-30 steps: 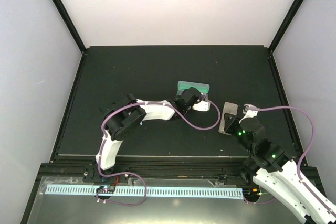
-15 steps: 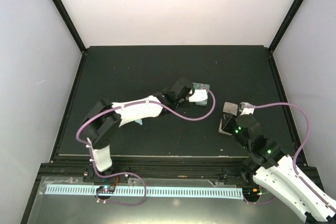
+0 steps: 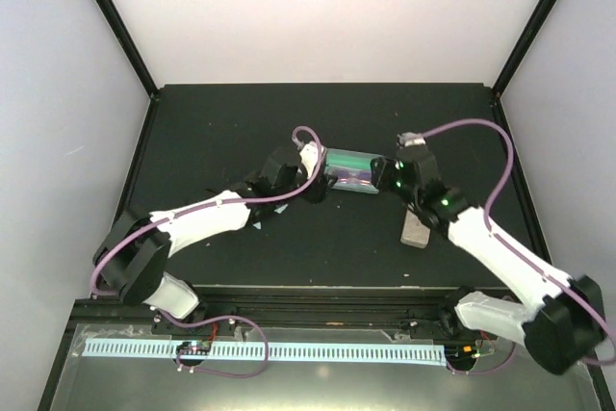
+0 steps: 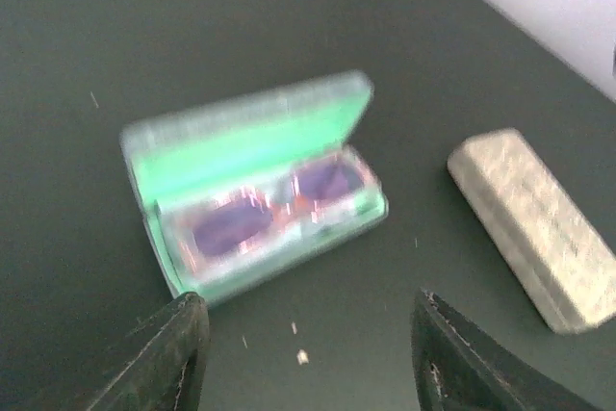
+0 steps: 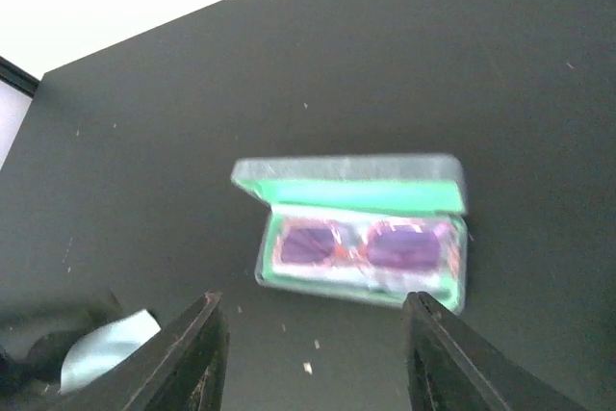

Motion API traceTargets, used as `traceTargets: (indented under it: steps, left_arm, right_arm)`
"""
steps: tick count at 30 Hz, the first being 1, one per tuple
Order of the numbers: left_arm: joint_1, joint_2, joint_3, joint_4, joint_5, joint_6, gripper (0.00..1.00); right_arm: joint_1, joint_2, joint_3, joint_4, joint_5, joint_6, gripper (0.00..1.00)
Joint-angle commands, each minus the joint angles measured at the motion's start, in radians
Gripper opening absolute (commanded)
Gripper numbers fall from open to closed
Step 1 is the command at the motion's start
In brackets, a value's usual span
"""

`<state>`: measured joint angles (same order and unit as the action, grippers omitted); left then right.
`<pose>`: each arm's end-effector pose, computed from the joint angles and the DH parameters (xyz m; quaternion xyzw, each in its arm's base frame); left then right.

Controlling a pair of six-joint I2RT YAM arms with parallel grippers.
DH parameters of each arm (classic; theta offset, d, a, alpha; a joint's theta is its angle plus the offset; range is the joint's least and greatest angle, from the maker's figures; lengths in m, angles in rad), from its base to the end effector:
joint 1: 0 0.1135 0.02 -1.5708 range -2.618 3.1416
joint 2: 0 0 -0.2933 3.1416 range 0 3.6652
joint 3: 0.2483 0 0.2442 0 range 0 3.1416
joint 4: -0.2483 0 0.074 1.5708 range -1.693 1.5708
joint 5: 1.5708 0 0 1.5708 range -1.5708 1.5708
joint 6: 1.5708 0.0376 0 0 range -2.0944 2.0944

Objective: Organize the sunglasses
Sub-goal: Close the sunglasses case at the center of the board.

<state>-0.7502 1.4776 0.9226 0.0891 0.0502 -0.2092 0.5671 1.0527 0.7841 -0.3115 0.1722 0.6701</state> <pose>0.2366 -0.2231 0.2817 0.2401 0.8165 -0.2611 0.4555 0.1821 0.1083 0.3025 0.0860 0.8733 0.2130 0.4297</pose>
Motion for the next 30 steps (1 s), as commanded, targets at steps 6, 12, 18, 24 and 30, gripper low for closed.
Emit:
traceTargets:
  steps: [6, 12, 18, 24, 30]
  left_arm:
    - [0.036, 0.22, -0.061, 0.191, 0.221, -0.341, 0.43]
    - [0.034, 0.34, 0.004, 0.18, 0.106, -0.346, 0.3]
    - [0.022, 0.398, 0.0, 0.235, 0.076, -0.351, 0.27]
    - [-0.006, 0.447, 0.004, 0.308, -0.001, -0.366, 0.23]
    - [-0.032, 0.466, -0.004, 0.334, -0.111, -0.381, 0.23]
  right_arm:
    - [-0.09, 0.439, 0.284, 0.112, -0.118, -0.137, 0.51]
    - [-0.099, 0.635, 0.44, 0.089, -0.126, -0.181, 0.49]
    - [-0.102, 0.746, 0.488, 0.103, -0.111, -0.209, 0.36]
    - [-0.105, 0.795, 0.497, 0.107, -0.116, -0.196, 0.32]
    - [-0.107, 0.806, 0.458, 0.107, -0.156, -0.179, 0.31]
